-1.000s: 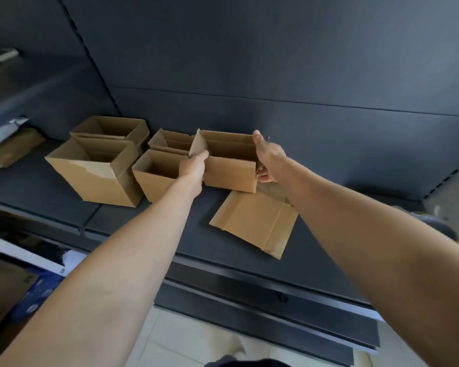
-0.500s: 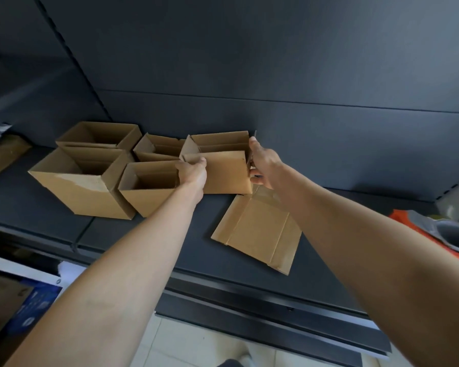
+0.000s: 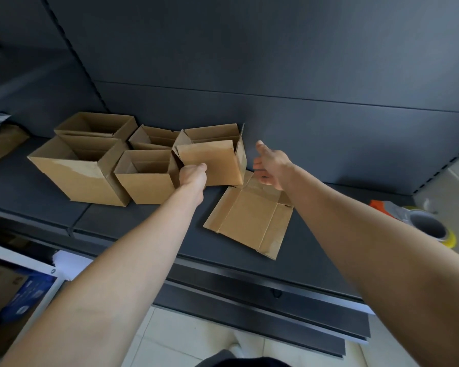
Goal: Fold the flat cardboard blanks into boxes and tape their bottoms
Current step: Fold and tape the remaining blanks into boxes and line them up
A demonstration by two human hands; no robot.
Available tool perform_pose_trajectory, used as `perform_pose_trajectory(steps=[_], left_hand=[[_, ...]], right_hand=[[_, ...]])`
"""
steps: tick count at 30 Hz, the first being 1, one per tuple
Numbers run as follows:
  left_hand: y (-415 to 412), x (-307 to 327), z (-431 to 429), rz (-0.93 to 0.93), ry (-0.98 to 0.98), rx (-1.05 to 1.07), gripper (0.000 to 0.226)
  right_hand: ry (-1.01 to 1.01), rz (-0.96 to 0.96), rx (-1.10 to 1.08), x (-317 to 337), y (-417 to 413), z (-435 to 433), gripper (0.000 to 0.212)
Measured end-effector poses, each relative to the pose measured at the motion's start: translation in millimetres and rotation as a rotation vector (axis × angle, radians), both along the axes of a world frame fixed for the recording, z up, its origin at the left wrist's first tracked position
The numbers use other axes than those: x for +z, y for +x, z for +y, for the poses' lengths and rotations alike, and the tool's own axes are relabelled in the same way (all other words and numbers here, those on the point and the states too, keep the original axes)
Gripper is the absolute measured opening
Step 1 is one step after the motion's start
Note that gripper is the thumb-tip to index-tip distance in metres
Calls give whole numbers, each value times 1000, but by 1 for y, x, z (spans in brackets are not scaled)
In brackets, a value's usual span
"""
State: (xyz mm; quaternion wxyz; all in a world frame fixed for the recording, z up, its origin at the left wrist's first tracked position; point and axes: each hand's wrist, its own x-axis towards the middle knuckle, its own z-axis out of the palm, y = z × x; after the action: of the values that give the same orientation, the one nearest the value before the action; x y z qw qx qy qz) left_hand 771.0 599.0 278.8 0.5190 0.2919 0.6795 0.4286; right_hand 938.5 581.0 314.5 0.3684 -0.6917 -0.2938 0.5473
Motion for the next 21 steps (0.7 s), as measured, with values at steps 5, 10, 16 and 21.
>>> perform_pose_trajectory(steps=[5,10,16,21], left_hand=[[8,-4,-12,106,-36,-227,34],[16,-24,-30,271,-149,-454,46],[24,-41,-45,353,-254,-561,62],[30,-43,-44,328,-267,-592,58]], right_hand=[[-50,-110,-22,0,11,-19,36],[-137,-177,-78,-23,34,-53,45],[-308,36,-143,-50,42,-86,32],[-305,52,-234,-56,46,-87,31]])
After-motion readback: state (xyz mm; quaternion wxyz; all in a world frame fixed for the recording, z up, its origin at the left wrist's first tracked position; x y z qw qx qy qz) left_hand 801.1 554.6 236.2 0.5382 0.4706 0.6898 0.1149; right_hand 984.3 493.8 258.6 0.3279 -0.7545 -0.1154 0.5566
